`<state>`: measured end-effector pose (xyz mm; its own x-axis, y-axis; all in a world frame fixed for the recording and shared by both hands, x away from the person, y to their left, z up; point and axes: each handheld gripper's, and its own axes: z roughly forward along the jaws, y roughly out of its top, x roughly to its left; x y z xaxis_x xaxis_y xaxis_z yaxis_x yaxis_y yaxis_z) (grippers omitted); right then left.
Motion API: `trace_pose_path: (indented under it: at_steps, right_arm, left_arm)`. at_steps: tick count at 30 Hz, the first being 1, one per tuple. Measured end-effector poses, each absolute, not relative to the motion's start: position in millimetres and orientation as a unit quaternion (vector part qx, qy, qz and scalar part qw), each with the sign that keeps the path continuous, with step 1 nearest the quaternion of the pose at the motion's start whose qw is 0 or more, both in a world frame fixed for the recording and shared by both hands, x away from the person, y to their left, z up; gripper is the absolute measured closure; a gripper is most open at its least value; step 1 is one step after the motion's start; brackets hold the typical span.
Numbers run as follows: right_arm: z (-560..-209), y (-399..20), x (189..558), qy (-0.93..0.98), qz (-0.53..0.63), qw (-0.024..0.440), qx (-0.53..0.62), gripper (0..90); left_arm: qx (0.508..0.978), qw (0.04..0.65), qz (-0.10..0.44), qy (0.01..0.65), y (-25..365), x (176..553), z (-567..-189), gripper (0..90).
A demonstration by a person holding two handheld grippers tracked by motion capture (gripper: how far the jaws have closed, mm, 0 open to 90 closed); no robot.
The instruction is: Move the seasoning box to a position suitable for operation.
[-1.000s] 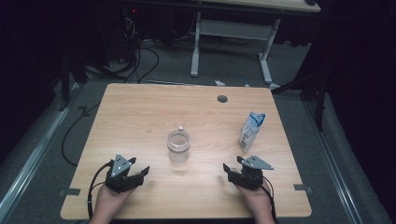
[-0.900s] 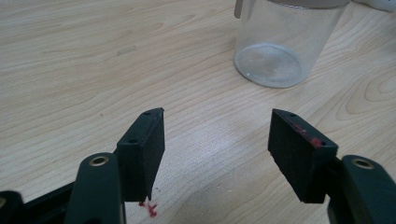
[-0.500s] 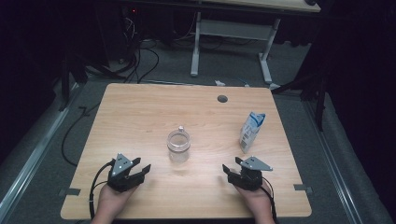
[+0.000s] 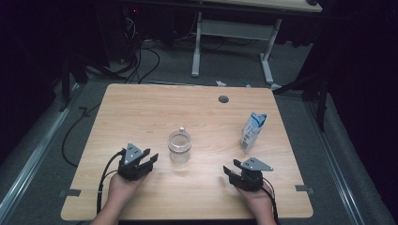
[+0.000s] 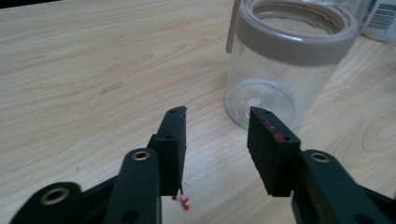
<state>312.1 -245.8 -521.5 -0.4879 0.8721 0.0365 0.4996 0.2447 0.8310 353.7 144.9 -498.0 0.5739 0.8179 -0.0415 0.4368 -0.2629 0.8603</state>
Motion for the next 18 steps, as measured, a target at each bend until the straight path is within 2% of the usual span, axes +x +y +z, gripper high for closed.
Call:
trace_pose_path:
  at_steps: [5,7,8,11,18]
  right_arm:
    - [-521.3,-245.4,311.8,0.757,0.416,0.225,0.451,48.5]
    - [-521.4,-245.9,312.2,0.755,0.417,0.225,0.453,49.1]
    - [-521.4,-245.9,312.2,0.755,0.417,0.225,0.453,49.1]
    - [-521.6,-245.7,312.1,0.756,0.418,0.224,0.451,50.2]
    - [-521.6,-245.8,312.2,0.756,0.421,0.222,0.450,51.2]
  left_arm:
    - [0.759,0.456,0.211,0.414,137.6,371.4,-490.4,68.8]
    - [0.760,0.454,0.215,0.412,134.0,376.5,-488.0,79.3]
    - [0.759,0.454,0.216,0.413,132.2,379.6,-486.5,79.3]
    - [0.760,0.453,0.216,0.414,125.0,388.0,-484.3,87.6]
    - [0.763,0.458,0.220,0.399,106.4,413.1,-480.4,90.0]
